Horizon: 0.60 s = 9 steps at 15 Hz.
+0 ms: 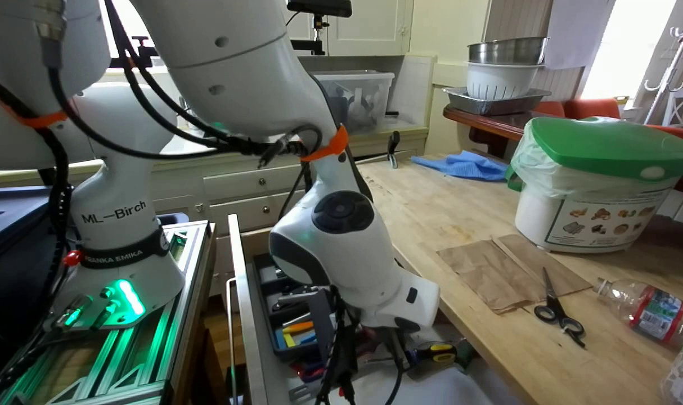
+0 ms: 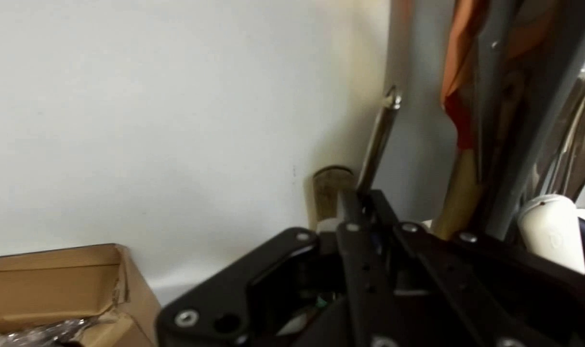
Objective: Take the screwdriver out of the drawer
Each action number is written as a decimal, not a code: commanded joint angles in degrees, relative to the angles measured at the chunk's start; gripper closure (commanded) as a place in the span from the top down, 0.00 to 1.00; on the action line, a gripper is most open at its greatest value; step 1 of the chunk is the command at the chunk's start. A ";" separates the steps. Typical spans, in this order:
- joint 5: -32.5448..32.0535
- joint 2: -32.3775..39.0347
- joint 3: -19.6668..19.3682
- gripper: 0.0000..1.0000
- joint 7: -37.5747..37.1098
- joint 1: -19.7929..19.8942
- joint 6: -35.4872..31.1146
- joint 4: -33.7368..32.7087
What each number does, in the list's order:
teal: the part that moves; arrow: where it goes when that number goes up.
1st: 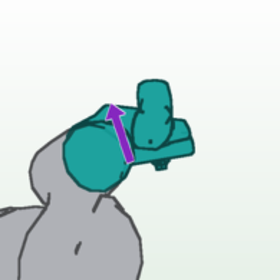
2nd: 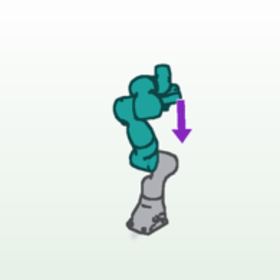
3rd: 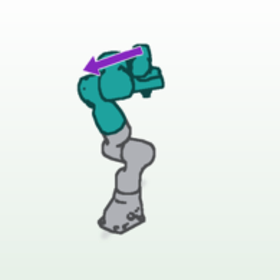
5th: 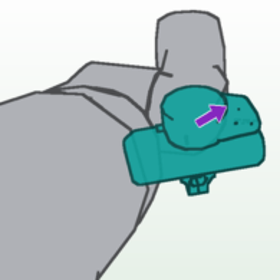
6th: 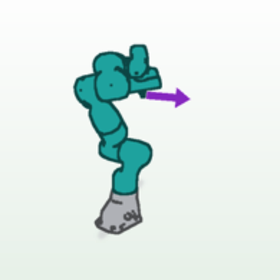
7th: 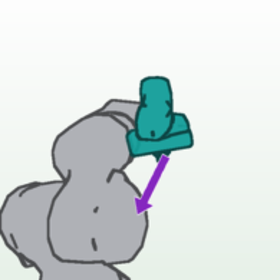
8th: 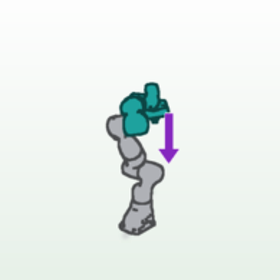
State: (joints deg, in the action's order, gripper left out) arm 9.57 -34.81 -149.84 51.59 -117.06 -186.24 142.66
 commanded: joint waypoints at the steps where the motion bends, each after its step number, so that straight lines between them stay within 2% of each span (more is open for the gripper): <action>1: 6.03 8.53 0.01 0.02 4.30 0.05 1.27 5.42; 3: 4.74 9.91 0.41 0.02 1.64 0.05 2.21 5.84; 4: -2.63 11.04 0.93 0.02 -5.05 1.85 2.52 7.18; 6: -3.90 13.15 3.92 0.02 -11.39 4.04 1.88 8.96; 9: -6.01 13.92 17.19 0.02 -22.45 16.27 6.83 11.02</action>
State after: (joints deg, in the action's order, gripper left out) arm 6.88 -23.48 -143.02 38.75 -111.27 -184.54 150.86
